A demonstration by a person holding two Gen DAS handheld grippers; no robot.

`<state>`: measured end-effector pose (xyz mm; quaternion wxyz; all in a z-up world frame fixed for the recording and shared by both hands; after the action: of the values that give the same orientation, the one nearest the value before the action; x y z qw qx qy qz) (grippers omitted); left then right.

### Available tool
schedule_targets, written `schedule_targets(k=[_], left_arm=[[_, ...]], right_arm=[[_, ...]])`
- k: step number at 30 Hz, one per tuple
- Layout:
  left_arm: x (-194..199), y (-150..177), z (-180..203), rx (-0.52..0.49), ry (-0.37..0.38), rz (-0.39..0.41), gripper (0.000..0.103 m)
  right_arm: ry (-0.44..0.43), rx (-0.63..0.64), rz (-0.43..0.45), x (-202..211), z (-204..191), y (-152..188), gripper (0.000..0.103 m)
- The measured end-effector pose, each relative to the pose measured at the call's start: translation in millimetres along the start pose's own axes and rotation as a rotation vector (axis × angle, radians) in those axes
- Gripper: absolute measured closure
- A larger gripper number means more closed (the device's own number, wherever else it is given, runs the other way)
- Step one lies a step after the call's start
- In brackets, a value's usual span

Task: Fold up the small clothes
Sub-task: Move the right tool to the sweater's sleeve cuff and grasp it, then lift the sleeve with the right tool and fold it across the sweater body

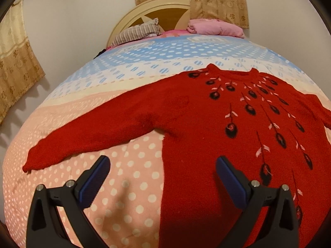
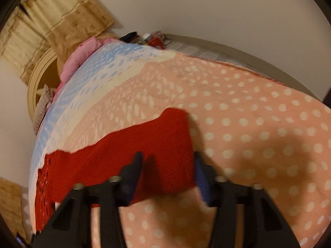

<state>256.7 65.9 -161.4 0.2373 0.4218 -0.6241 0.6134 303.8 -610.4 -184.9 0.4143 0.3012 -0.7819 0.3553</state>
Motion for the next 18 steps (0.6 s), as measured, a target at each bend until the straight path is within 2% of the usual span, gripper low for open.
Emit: schedule_targets(k=[1,2,3,11,18], left_arm=[[-2,1,-2,0.010,0.006,-0.007,0.000],[-2,2,-3,0.018,0.011,-0.010,0.000],[-2,4,-4,0.024,0.016,-0.012,0.000],[-2,13,-13,0.078,0.052,-0.032,0.000],[9,17,-20,0.102,0.079,-0.012,0.000]], right_arm=[[0.004,0.012,0.001,-1,-3,1,0.069],[0.007,0.023,0.004,-1,-7,2,0.079],[0.009,0.029,0.006,0,-10,1,0.080],[-0.026,0.098,0.056,20,-45,-5,0.083],[-0.071,0.182,0.108,53,-97,-14,0.083]])
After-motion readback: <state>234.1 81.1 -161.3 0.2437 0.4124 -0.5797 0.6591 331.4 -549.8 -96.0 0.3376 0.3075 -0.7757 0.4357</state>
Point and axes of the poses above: each gripper's, at about its wrist camera, not at the fingertips, and x roughly against the way its jaws point, z to its right, y to its underside, the point moved 6 cm from there along -x, roughly the way its jaws point, and after that the axes turned 11 degrees about -z, right-handed, at the moved point
